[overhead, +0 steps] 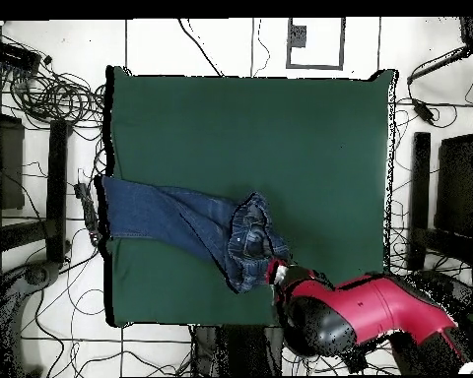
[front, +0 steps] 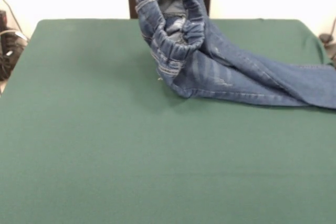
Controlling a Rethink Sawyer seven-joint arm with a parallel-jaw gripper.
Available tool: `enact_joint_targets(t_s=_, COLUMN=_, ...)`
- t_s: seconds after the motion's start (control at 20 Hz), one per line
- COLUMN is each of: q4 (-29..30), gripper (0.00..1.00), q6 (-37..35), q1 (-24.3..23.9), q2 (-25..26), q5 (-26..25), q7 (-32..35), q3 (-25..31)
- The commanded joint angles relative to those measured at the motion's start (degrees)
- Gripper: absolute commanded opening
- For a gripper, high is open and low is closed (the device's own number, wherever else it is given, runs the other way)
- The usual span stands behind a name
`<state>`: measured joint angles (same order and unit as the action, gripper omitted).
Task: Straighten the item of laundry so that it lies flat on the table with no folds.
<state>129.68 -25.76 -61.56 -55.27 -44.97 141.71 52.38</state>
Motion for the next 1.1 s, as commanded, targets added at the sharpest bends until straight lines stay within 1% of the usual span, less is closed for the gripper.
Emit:
enact_joint_targets(t_s=0.05, q4=4.14, gripper=0.00, q6=-2.51, q1=-3.24, q2=0.12, q5=-1.17, q7=-21.56, q3=9.32)
enact_joint_targets(t_s=0.2, q4=3.45, gripper=0.00, q6=-3.24, q1=-5.75, q2=2.91, q5=-2.43, q7=-23.03, q3=10.80)
enact_joint_targets(t_s=0.45, q4=1.61, gripper=0.00, q6=-5.82, q1=-9.58, q2=6.25, q5=-5.03, q7=-27.10, q3=11.78)
enact_joint_targets(t_s=0.7, q4=0.76, gripper=0.00, q6=-9.08, q1=-12.77, q2=5.37, q5=-4.65, q7=-30.89, q3=13.56)
enact_joint_targets(t_s=0.85, q4=-0.32, gripper=0.00, q6=-10.49, q1=-14.85, q2=6.85, q5=-4.37, q7=-33.74, q3=13.90)
enact_joint_targets(t_s=0.95, q4=-0.82, gripper=0.00, q6=-10.29, q1=-15.47, q2=7.89, q5=-4.89, q7=-34.38, q3=13.60)
enact_joint_targets(t_s=1.1, q4=-0.55, gripper=0.00, q6=-9.22, q1=-15.97, q2=6.79, q5=-5.33, q7=-34.58, q3=13.64)
